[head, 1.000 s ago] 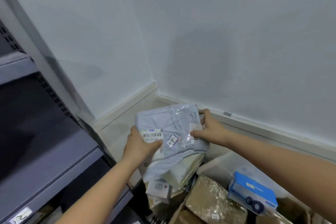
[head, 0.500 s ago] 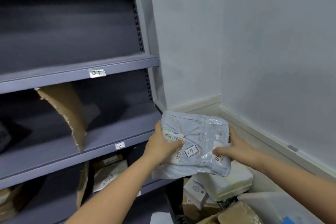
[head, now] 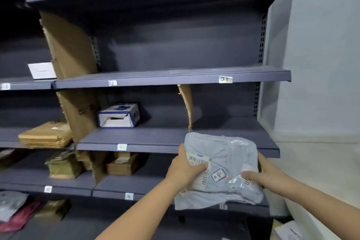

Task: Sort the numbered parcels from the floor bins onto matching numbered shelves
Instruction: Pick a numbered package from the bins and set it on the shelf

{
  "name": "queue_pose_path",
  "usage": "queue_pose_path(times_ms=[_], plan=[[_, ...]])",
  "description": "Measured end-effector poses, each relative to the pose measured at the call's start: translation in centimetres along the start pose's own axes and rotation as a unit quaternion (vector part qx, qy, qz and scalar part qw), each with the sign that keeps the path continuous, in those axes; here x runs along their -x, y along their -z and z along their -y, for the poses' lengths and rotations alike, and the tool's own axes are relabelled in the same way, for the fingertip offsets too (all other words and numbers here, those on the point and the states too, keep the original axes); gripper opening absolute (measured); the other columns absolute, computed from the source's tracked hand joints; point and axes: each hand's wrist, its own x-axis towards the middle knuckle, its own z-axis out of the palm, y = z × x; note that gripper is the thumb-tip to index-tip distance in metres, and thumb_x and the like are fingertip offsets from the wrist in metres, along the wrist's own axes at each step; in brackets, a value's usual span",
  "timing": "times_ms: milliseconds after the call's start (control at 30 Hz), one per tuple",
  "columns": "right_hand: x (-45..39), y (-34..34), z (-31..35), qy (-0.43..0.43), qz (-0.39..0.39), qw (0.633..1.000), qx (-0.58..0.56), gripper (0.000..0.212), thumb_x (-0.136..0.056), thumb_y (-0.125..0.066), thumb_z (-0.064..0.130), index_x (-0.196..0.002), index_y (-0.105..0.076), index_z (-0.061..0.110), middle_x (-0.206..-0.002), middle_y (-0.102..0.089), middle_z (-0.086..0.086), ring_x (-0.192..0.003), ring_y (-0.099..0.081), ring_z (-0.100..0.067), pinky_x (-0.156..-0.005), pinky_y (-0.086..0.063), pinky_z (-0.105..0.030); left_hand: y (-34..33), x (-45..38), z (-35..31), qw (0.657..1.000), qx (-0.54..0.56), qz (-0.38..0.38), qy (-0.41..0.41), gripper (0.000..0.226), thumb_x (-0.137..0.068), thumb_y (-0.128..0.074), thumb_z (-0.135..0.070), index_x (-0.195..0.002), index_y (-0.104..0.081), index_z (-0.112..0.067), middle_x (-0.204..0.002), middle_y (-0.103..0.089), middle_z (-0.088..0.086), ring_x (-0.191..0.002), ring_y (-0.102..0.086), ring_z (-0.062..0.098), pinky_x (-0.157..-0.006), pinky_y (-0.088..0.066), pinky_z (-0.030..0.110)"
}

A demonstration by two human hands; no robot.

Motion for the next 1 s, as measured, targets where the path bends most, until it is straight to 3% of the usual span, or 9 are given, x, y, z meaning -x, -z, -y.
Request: queue_pose_path(times_ms=[67,200,333,467,600,700,833,933,1000], plan=[[-1.0,-3.2,2.6,0.016,0.027,1.000,0.000,0.081,-0.086,-0.070,0.031,-0.148,-0.019,0.040,-0.129,-0.051,0.014,-0.109,-0.052,-0.010,-0.088,-0.042,-0.024,3.5,0.7,2.4,1.000,-0.003,-0.022,0.017,0.076,-0.078,-0.073,-0.042,-0.137,-0.027,-0.031,-0.108,-0.054,-0.012,-0.100,-0.054,0.015,-0.088,-0.048,0.032],[-2.7,-9.8,7.1,0.044,0.058,0.997,0.000,0.074,-0.090,-0.066,0.021,-0.149,-0.023,0.033,-0.131,-0.053,0.009,-0.111,-0.051,-0.011,-0.093,-0.038,-0.025,10.4,2.4,7.0,0.998,-0.002,-0.054,0.032,0.075,-0.084,-0.069,-0.035,-0.143,-0.025,-0.031,-0.118,-0.055,-0.008,-0.100,-0.051,0.013,-0.086,-0.043,0.028],[-3.2,-16.4,11.4,0.068,0.077,0.995,-0.012,0.076,-0.089,-0.067,0.020,-0.149,-0.022,0.033,-0.131,-0.052,0.009,-0.112,-0.051,-0.012,-0.095,-0.039,-0.026,16.8,4.2,11.2,0.996,-0.001,-0.077,0.042,0.079,-0.085,-0.067,-0.032,-0.148,-0.019,-0.033,-0.129,-0.056,-0.004,-0.112,-0.053,0.018,-0.089,-0.043,0.028],[-3.9,-23.2,16.2,0.096,0.092,0.991,-0.014,0.077,-0.090,-0.067,0.022,-0.150,-0.019,0.033,-0.132,-0.052,0.007,-0.111,-0.050,-0.012,-0.093,-0.040,-0.026,23.8,6.0,15.4,0.994,-0.004,-0.098,0.051,0.075,-0.086,-0.066,-0.032,-0.146,-0.021,-0.035,-0.130,-0.056,-0.005,-0.113,-0.051,0.016,-0.086,-0.037,0.025],[-4.7,-29.8,21.2,0.124,0.123,0.985,-0.007,0.076,-0.091,-0.065,0.025,-0.146,-0.015,0.041,-0.136,-0.050,0.007,-0.098,-0.053,-0.009,-0.081,-0.045,-0.016,30.5,7.9,19.6,0.990,-0.007,-0.129,0.064,0.074,-0.087,-0.067,-0.031,-0.146,-0.022,-0.033,-0.130,-0.055,-0.005,-0.116,-0.052,0.019,-0.086,-0.039,0.026],[-5.8,-34.5,24.6,0.141,0.144,0.979,0.003,0.076,-0.091,-0.064,0.026,-0.151,-0.017,0.032,-0.140,-0.049,0.006,-0.112,-0.049,-0.010,-0.095,-0.039,-0.023,34.9,9.2,22.5,0.985,0.002,-0.154,0.080,0.071,-0.087,-0.066,-0.030,-0.144,-0.023,-0.034,-0.122,-0.054,-0.007,-0.107,-0.051,0.015,-0.084,-0.039,0.026],[-7.6,-40.8,28.7,0.172,0.179,0.968,0.023,0.074,-0.093,-0.062,0.024,-0.151,-0.017,0.030,-0.127,-0.050,0.012,-0.110,-0.048,-0.008,-0.092,-0.036,-0.019,40.1,10.6,27.0,0.975,0.004,-0.193,0.108,0.070,-0.088,-0.065,-0.033,-0.143,-0.023,-0.037,-0.116,-0.060,-0.010,-0.103,-0.056,0.014,-0.083,-0.044,0.027],[-9.1,-45.8,31.4,0.206,0.219,0.953,0.040,0.080,-0.092,-0.063,0.028,-0.152,-0.010,0.033,-0.134,-0.046,0.015,-0.118,-0.046,-0.007,-0.098,-0.035,-0.022,43.7,11.6,30.8,0.966,0.004,-0.217,0.141,0.068,-0.087,-0.065,-0.035,-0.141,-0.024,-0.039,-0.114,-0.063,-0.014,-0.101,-0.060,0.011,-0.084,-0.048,0.027],[-10.5,-49.3,33.2,0.221,0.244,0.943,0.045,0.080,-0.092,-0.062,0.029,-0.152,-0.010,0.033,-0.135,-0.046,0.015,-0.122,-0.046,-0.009,-0.104,-0.037,-0.026,46.1,12.1,33.2,0.960,-0.003,-0.233,0.155,0.064,-0.088,-0.064,-0.034,-0.140,-0.026,-0.036,-0.112,-0.063,-0.014,-0.095,-0.059,0.005,-0.076,-0.048,0.019]])
